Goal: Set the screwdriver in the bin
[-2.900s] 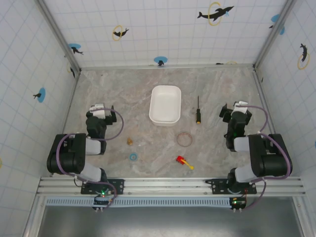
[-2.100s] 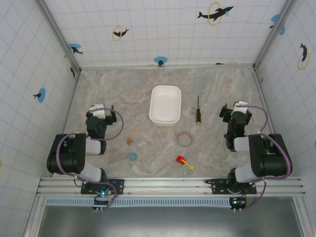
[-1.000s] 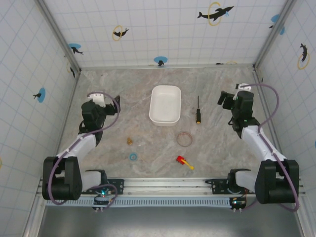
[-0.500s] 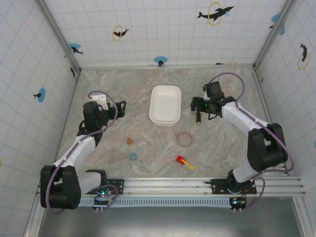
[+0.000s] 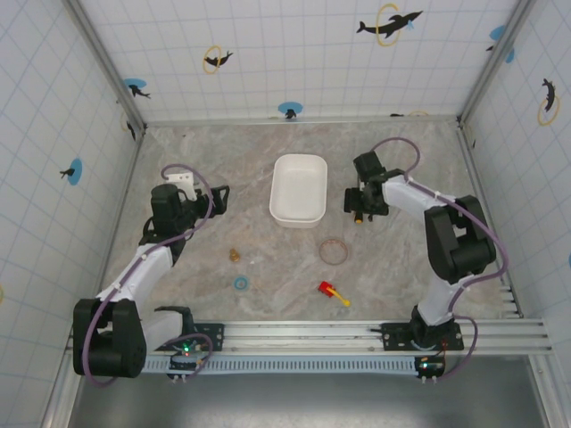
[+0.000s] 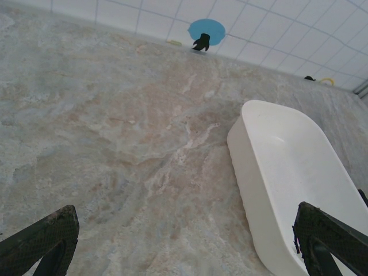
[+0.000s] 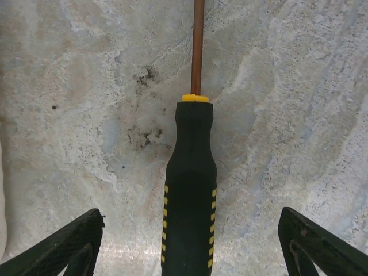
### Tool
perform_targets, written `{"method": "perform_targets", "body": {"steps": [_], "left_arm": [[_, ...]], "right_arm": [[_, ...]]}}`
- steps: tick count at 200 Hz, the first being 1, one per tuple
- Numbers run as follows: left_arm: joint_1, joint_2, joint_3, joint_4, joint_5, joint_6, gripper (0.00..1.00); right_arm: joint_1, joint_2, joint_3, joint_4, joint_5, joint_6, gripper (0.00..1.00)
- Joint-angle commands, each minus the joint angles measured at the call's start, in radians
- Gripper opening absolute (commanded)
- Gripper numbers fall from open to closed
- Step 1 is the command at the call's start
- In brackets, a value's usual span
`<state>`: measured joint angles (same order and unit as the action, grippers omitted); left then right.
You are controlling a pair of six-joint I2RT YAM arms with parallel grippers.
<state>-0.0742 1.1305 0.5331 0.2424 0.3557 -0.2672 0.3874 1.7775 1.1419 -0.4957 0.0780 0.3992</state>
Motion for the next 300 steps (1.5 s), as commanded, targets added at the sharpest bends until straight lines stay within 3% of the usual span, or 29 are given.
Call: {"method": "perform_targets", "body": {"steps": [1, 40, 176, 200, 224, 258, 300], "left_arm": [[-0.006, 0.005, 0.027, -0.017, 0.021, -0.005, 0.98], [-0.006, 0.007, 0.041, -0.040, 0.019, 0.005, 0.98], [-0.007, 0.007, 0.039, -0.044, 0.018, 0.017, 0.98], [-0.007, 0.009, 0.042, -0.044, 0.021, 0.017, 0.98], [-0.007, 0.013, 0.043, -0.042, 0.025, 0.018, 0.98], [-0.006, 0.014, 0.039, -0.038, 0.027, 0.020, 0.98], [-0.007, 0.019, 0.040, -0.051, 0.016, 0.034, 0.98]], "right_arm": [[0.008, 0.026, 0.050, -0.034, 0.015, -0.007, 0.81], [0.013, 0.058, 0.067, -0.044, 0.026, -0.011, 0.76], [0.021, 0.140, 0.101, -0.045, 0.028, -0.008, 0.43], [0.021, 0.135, 0.095, -0.040, 0.018, -0.005, 0.30], [0.015, 0.127, 0.090, -0.027, -0.020, -0.006, 0.00], [0.000, 0.049, 0.087, -0.009, -0.044, 0.016, 0.00], [0.011, -0.168, 0.177, 0.015, -0.031, 0.069, 0.00]]}}
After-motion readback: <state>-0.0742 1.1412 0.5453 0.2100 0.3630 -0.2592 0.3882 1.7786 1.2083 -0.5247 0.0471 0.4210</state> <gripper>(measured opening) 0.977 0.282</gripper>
